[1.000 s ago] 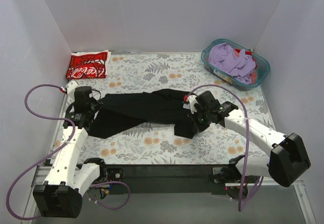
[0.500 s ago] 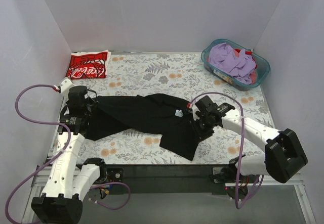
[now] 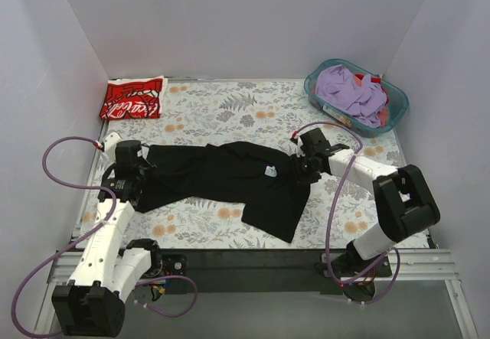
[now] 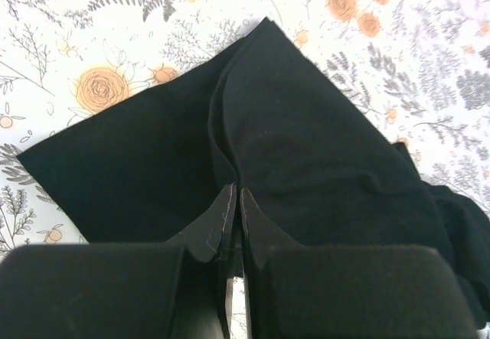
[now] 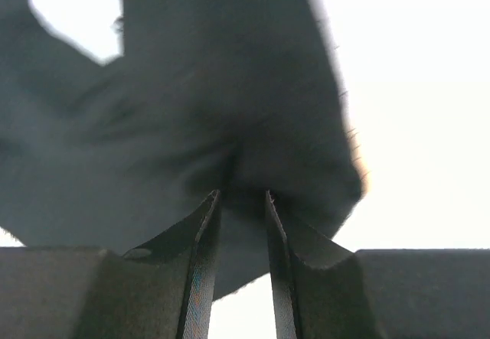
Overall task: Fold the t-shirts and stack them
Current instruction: Flatten the tshirt out
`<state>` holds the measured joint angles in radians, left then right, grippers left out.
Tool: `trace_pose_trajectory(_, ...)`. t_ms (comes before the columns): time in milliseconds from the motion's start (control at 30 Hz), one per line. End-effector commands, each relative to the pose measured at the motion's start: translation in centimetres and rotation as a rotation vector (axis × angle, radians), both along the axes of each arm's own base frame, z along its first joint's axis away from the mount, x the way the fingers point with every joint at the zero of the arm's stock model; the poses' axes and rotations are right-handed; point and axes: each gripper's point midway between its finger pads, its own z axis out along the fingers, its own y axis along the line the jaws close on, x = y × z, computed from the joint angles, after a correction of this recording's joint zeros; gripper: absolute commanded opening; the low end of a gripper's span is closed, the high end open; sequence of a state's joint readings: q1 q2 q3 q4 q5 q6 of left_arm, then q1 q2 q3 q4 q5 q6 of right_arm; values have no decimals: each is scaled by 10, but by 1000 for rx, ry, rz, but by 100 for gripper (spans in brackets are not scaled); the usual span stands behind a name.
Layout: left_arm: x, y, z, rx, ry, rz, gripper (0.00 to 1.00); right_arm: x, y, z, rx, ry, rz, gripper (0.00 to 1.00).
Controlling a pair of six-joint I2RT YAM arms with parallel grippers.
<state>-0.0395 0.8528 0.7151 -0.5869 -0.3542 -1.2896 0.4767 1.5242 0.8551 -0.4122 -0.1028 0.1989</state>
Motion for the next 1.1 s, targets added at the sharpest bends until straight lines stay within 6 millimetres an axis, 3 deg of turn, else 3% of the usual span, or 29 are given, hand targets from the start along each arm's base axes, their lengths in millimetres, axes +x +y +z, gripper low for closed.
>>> trace_pose_trajectory(0, 7, -2, -11, -22, 1, 10, 0, 47, -8, -3, 26, -87, -80, 36)
trace_pose_trajectory(133, 31, -7, -10, -54, -34, 10, 0, 84, -17, -9, 19, -94, -145, 36)
trace_pose_trajectory(267, 62, -11, -7, -81, -60, 9, 0, 143, -30, -4, 14, -141, -247, 36)
trace_pose_trajectory(300, 75, -12, 4, -84, -91, 4, 0, 152, -32, -11, 7, -133, -258, 36)
trace_pose_trajectory(333, 82, -12, -3, -85, -66, 4, 0, 180, -30, 8, 24, -194, -274, 37)
trace_pose_trajectory(400, 97, -16, 9, -97, -81, -13, 0, 198, -33, 12, -2, -214, -278, 37)
trace_pose_trajectory(500, 102, -22, 15, -112, -84, -41, 0, 207, -28, 42, 6, -225, -245, 38)
trace_pose_trajectory(567, 94, -22, 17, -112, -96, -44, 0, 190, -29, 42, -19, -207, -228, 41)
trace_pose_trajectory(600, 89, -22, 15, -115, -94, -45, 0, 180, -31, 54, -24, -222, -219, 46)
trace_pose_trajectory(633, 80, -23, 4, -118, -73, -47, 0, 170, -37, 52, -64, -221, -229, 50)
trace_pose_trajectory(667, 72, -24, 7, -123, -91, -54, 0, 159, -43, 51, -91, -210, -239, 52)
trace_pose_trajectory(700, 66, -25, 3, -128, -84, -57, 0, 132, -50, 46, -106, -162, -236, 54)
trace_pose_trajectory(733, 56, -27, -9, -135, -57, -66, 0, 120, -51, 45, -106, -141, -238, 56)
trace_pose_trajectory(767, 51, -27, -6, -136, -71, -68, 0, 108, -51, 53, -98, -149, -234, 56)
trace_pose_trajectory(800, 45, -26, -10, -135, -52, -66, 0, 84, -56, 37, -119, -95, -231, 57)
trace_pose_trajectory(900, 32, -22, -15, -107, -34, -63, 0, 43, -63, 27, -129, -35, -226, 56)
trace_pose_trajectory(1067, 21, -17, -25, -80, -13, -40, 0, 2, -59, 18, -98, 19, -223, 54)
